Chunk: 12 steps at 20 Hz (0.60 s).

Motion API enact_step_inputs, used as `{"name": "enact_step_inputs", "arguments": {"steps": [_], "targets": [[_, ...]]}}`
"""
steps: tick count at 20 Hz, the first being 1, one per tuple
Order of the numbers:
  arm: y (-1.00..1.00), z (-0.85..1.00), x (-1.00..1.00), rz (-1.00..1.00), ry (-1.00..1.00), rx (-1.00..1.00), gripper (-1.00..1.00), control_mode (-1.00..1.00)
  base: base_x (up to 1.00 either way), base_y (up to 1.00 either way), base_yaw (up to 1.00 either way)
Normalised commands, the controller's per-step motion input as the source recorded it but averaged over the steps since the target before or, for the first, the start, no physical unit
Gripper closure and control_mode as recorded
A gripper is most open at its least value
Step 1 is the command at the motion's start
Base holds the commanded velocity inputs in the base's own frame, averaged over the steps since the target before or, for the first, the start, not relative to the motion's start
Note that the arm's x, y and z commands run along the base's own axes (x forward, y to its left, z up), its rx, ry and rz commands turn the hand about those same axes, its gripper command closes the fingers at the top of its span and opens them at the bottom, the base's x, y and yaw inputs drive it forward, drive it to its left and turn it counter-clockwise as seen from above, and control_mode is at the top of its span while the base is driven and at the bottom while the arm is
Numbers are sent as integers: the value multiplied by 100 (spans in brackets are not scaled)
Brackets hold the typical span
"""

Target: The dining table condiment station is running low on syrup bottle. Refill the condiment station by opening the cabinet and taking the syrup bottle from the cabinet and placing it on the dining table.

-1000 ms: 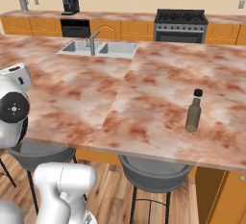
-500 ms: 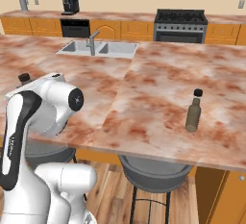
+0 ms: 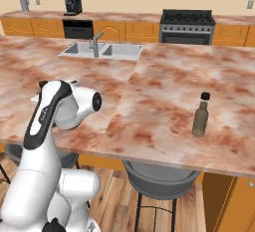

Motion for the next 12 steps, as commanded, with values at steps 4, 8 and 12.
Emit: {"name": "enact_step_inputs", "arguments": {"steps": [4,8,12], "targets": [[3,-70,83,1,5,0,100,-100,0,0,0],[6,-70,69,1,0,0,100,-100,0,0,0],[6,-49,36,0,-5,-1,100,-100,0,0,0]]}}
